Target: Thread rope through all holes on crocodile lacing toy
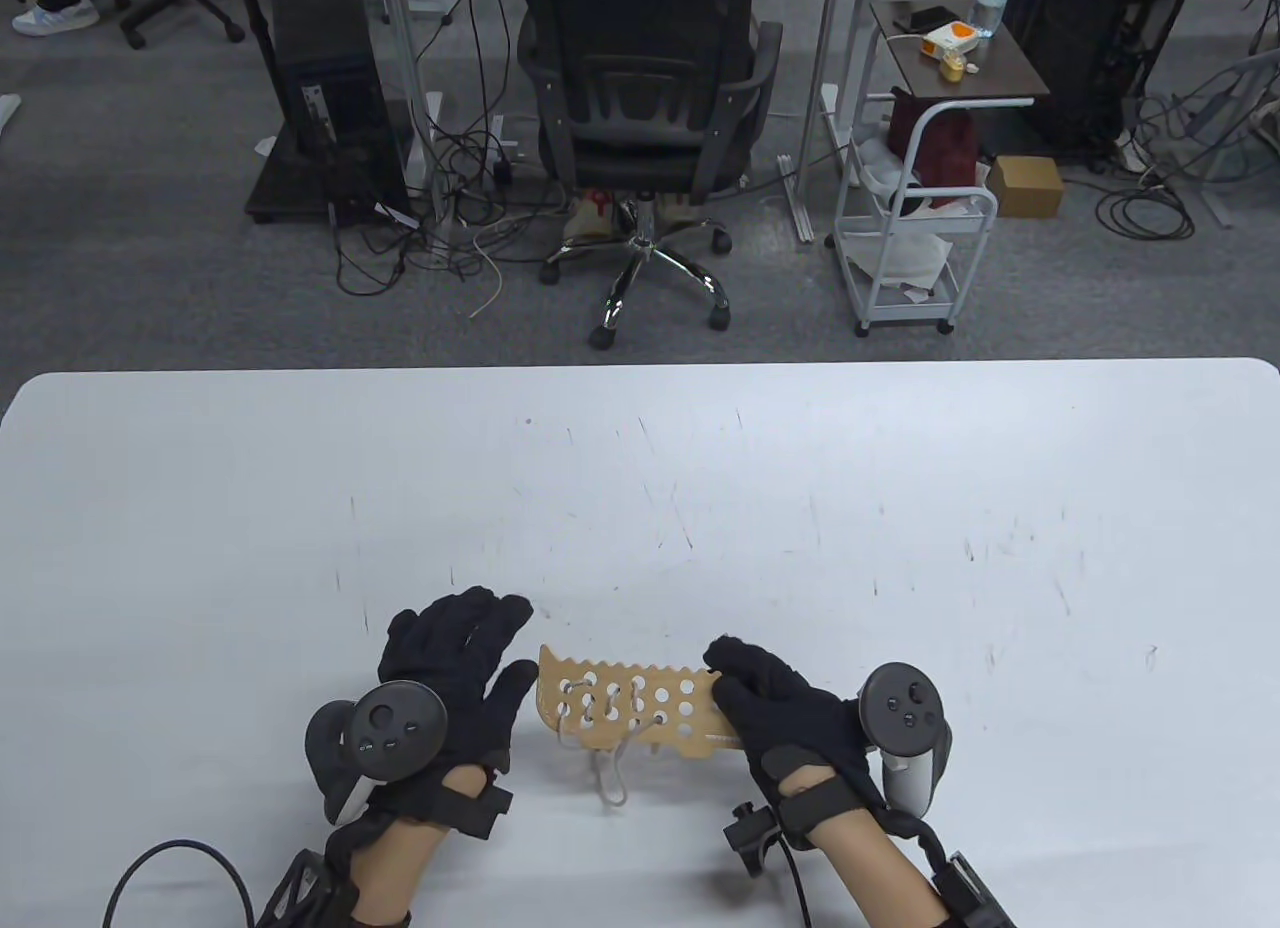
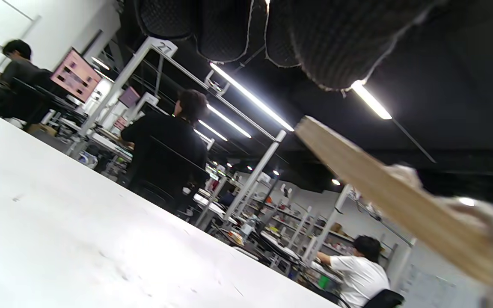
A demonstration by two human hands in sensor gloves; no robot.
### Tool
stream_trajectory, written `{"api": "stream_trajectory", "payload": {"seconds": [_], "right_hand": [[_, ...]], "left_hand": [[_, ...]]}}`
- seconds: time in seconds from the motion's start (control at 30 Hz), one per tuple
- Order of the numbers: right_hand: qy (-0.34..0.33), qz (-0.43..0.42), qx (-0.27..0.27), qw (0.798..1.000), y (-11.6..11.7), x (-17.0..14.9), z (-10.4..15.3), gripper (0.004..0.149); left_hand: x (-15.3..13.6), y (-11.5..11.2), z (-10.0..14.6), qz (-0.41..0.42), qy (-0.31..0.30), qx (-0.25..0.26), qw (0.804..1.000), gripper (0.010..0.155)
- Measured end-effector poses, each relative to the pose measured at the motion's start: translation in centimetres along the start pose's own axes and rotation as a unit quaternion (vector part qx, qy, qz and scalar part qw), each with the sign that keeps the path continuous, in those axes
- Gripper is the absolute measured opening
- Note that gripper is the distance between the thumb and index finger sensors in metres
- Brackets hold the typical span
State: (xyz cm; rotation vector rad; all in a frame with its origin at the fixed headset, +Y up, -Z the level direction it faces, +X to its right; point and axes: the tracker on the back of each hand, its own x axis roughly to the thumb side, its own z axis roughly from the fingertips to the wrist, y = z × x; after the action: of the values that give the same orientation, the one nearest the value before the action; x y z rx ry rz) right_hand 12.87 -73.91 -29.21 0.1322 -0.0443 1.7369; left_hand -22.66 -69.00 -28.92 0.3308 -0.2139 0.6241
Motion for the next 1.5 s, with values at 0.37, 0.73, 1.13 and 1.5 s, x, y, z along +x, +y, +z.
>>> {"api": "stream_trajectory", "payload": {"seconds": [0.37,0.73,1.13,1.5], "right_hand": [[-0.007,-0.028,0.006,1.0,-0.1,0.1,0.1,0.047],[-0.022,-0.073,0.032,0.997,0.3,0.3,0.2,0.047],[-0.018,-0.124,0.059,0.99,0.9,0.4,0.5,0.046],[-0.018,-0.135,0.078,0.988,1.4,0.5,0.8,0.046]], "left_hand": [[-3.0,-1.0,-0.8,0.055,0.079,-0.029,0.995,0.064],[-2.8,-4.0,-1.2,0.088,0.047,-0.125,0.987,0.052],[-0.1,-6.5,-0.3,0.21,-0.024,-0.255,0.944,0.051],[2.0,-8.0,0.6,0.265,-0.06,-0.327,0.905,0.054]]}}
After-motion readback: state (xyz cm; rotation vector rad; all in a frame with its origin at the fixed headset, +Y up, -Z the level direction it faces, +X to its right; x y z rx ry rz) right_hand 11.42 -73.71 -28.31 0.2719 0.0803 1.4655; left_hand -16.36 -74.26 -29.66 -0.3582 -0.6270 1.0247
